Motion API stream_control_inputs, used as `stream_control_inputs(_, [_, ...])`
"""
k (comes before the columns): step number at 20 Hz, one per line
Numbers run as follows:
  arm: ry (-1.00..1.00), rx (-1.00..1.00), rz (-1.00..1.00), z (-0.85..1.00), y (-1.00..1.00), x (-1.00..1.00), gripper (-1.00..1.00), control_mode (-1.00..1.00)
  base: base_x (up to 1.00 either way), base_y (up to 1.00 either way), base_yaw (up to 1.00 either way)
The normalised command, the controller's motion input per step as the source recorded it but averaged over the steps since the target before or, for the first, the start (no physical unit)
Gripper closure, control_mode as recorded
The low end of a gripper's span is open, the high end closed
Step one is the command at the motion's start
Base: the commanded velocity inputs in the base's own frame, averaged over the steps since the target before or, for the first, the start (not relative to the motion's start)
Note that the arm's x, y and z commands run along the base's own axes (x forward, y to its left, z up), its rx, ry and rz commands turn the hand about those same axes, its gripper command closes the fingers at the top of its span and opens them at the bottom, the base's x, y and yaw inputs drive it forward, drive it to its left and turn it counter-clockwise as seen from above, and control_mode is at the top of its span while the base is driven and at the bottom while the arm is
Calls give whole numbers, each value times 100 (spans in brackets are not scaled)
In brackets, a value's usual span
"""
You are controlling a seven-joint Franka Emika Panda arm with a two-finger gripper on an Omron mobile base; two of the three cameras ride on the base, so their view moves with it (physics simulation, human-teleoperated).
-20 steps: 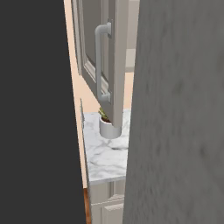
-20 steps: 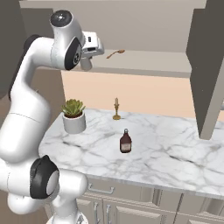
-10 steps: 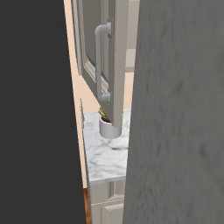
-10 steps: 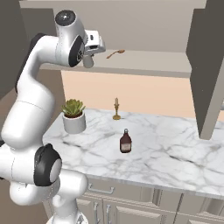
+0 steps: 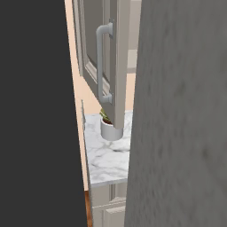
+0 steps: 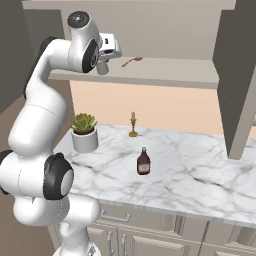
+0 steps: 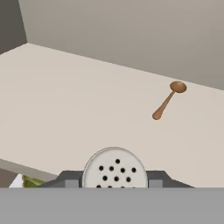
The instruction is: Pick the ketchup and shaker from the counter and place them in the cabinet.
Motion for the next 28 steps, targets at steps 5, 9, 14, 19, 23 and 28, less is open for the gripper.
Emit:
stream_control_inputs(5, [0,0,0,0,2,35,100,-100,0,0,0])
stream_control_inputs(9, [2,0,0,0,1,38,100,-100,0,0,0])
stream_control_inputs(14, [3,0,0,-2,1,39,100,-100,0,0,0])
stream_control_inputs(19, [4,0,0,-7,0,35,100,-100,0,0,0])
stream_control_inputs(23, [3,0,0,-6,0,30,100,-100,0,0,0])
stream_control_inputs(28, [1,0,0,-20,0,9,100,-100,0,0,0])
